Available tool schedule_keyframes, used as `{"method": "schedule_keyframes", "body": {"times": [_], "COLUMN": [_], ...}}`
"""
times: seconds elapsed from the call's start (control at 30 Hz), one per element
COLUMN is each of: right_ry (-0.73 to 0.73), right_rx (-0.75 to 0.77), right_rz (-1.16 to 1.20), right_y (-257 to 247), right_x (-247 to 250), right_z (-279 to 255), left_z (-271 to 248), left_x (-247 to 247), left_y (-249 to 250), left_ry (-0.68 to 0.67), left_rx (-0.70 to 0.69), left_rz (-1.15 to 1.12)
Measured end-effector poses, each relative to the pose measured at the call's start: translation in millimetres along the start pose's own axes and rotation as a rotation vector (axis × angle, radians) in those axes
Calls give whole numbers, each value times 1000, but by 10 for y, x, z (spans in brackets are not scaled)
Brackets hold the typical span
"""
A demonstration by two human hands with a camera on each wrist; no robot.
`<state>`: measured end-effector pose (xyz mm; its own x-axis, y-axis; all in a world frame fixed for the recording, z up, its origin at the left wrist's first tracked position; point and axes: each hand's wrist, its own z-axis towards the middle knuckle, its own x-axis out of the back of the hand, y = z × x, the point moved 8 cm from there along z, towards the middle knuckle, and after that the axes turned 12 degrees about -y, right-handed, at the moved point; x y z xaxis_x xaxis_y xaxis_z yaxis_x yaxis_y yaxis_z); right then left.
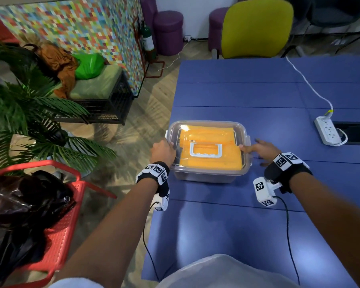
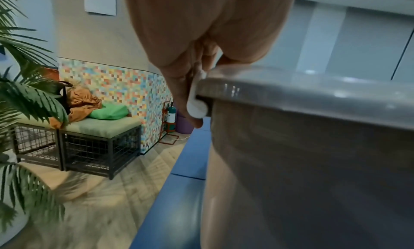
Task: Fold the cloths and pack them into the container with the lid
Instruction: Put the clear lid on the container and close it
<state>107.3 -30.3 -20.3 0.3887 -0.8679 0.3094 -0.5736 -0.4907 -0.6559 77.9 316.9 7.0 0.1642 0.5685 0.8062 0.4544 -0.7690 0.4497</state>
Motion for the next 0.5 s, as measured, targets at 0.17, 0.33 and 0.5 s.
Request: {"method": "schedule_keyframes", "body": {"times": [0.17,0.33,0.5], "right_ry": [-154,31,289], "right_rx": [-83,28,25], "right_rz": [443,361,-249], "right_y": [404,230,-209], "right_x": [-331,-100,65], "right_z": [-22,69,-122], "left_z": [-37,-33,-48], "left_x": [-132,-126,-128], "left_y": [7,21,54], "left_ry": [-35,-18,-15], "left_rx": [6,-20,-32], "left_rz": [-107,-72,-11]}}
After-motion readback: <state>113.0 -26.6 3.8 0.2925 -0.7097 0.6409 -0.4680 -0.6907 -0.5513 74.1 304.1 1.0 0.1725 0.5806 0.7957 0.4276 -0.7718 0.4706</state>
